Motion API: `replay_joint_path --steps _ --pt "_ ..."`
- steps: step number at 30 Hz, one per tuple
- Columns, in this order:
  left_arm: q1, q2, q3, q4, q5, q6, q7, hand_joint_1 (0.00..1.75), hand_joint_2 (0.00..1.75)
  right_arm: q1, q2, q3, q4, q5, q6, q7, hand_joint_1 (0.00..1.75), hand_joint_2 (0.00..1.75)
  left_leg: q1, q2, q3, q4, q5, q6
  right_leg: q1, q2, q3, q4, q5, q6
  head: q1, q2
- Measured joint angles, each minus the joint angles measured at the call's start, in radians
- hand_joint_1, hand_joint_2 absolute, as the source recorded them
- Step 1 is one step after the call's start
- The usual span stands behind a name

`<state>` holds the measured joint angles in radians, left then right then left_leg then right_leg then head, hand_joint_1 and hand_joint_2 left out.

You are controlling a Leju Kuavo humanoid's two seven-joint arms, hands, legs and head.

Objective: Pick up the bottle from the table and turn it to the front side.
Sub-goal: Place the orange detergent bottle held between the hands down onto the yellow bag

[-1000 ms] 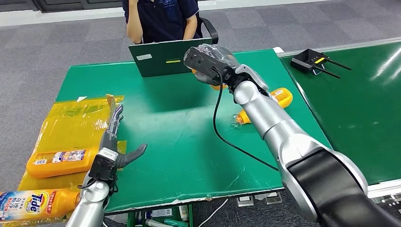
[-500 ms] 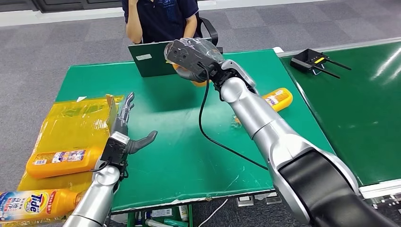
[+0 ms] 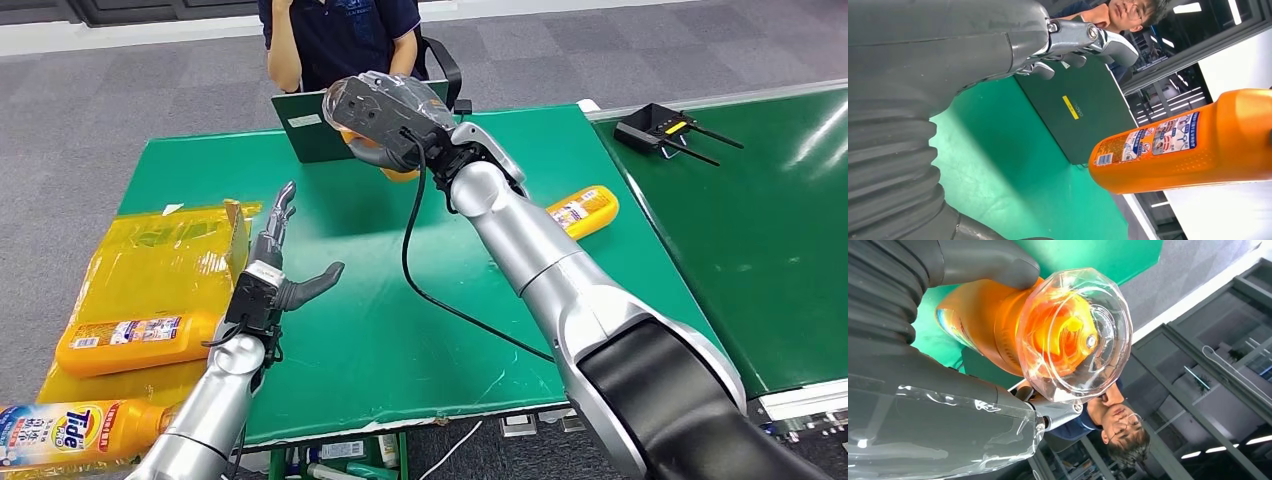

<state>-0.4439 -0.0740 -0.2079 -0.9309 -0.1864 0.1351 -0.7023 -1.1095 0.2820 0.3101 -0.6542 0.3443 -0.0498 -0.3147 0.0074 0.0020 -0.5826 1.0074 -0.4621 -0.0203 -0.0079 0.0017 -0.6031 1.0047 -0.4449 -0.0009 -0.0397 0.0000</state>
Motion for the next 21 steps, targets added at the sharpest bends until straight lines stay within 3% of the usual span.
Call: replay_joint_path --steps 5,12,21 --pt "-0.022 -0.008 0.0 0.015 0.021 0.014 0.0 0.0 1.75 -0.003 0.011 0.0 -0.005 -0.03 0.015 -0.003 1.75 1.75 0.0 0.0 0.0 0.0 0.0 0.0 0.0 0.0 0.0 0.0 0.0 0.0 0.0 0.0" --pt "-0.113 -0.048 0.0 0.103 0.034 0.05 0.0 0.0 1.75 -0.008 0.059 0.008 -0.047 -0.109 0.01 0.025 1.75 1.75 0.0 -0.001 0.0 0.0 0.0 0.0 0.0 0.0 0.0 0.0 0.0 0.0 0.0 0.0" --pt "-0.176 -0.077 0.0 0.184 0.035 0.051 0.0 0.0 1.75 -0.007 0.068 0.008 -0.058 -0.139 -0.003 0.025 1.75 1.75 0.0 -0.001 0.0 0.0 0.0 0.0 0.0 0.0 0.0 0.0 0.0 0.0 0.0 0.0"
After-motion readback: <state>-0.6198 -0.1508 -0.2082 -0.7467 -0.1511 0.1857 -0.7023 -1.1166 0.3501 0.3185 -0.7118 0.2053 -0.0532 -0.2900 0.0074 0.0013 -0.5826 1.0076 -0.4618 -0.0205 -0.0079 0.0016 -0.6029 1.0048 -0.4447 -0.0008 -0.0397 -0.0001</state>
